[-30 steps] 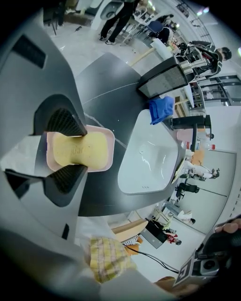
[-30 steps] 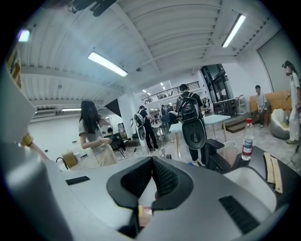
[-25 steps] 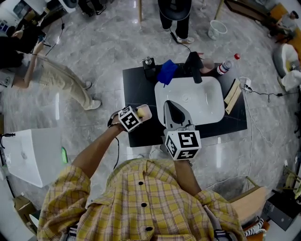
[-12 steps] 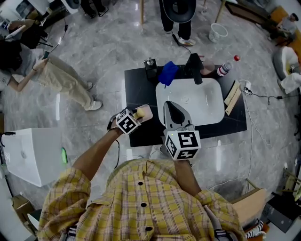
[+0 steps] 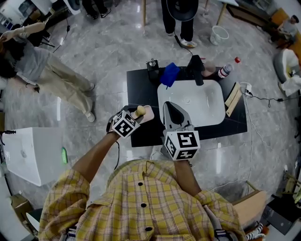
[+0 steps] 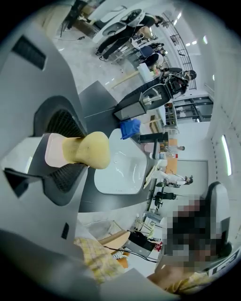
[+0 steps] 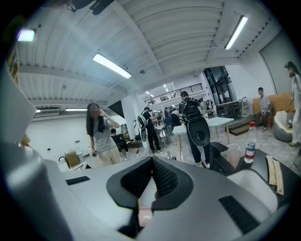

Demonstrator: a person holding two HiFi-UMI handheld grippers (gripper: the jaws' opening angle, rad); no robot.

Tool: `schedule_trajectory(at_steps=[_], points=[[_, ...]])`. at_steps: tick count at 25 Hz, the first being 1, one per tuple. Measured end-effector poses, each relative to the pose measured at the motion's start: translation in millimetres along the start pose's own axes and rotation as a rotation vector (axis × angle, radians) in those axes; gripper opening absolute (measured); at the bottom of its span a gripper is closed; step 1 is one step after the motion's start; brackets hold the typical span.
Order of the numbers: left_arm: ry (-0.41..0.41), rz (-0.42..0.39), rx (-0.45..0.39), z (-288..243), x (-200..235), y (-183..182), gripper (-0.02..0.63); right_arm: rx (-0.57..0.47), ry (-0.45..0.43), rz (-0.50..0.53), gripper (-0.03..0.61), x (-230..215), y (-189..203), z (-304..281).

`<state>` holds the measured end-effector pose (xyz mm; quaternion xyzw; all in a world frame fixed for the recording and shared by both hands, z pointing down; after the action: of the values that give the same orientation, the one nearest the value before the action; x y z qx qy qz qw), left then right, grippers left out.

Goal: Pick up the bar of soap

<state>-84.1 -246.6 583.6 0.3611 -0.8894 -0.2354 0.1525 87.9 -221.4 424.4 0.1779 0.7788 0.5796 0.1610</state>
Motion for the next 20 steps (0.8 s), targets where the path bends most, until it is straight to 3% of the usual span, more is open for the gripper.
schedule_trajectory(at_steps=[12, 20], points=[[-0.100, 0.083, -0.324, 63.0, -1.5, -33.9, 0.179, -0.015, -0.016, 0.029, 0.020, 14.2, -6.0, 1.4], [-0.154, 0.087, -0.520, 114.6, -7.0, -60.1, 0.179, -0.031, -0.031, 0.056, 0.020, 26.3, -12.4, 4.2]])
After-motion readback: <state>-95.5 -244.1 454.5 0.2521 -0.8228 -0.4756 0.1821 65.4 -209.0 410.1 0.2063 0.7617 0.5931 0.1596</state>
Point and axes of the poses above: the fingertips, and each gripper's own axes: z backward along the fingers, x to its left, y out of its underside, the point moved 7 cm from there along z, backward along the fingers, and after that the axes turned 12 degrees about z, right-handed, at the moved point
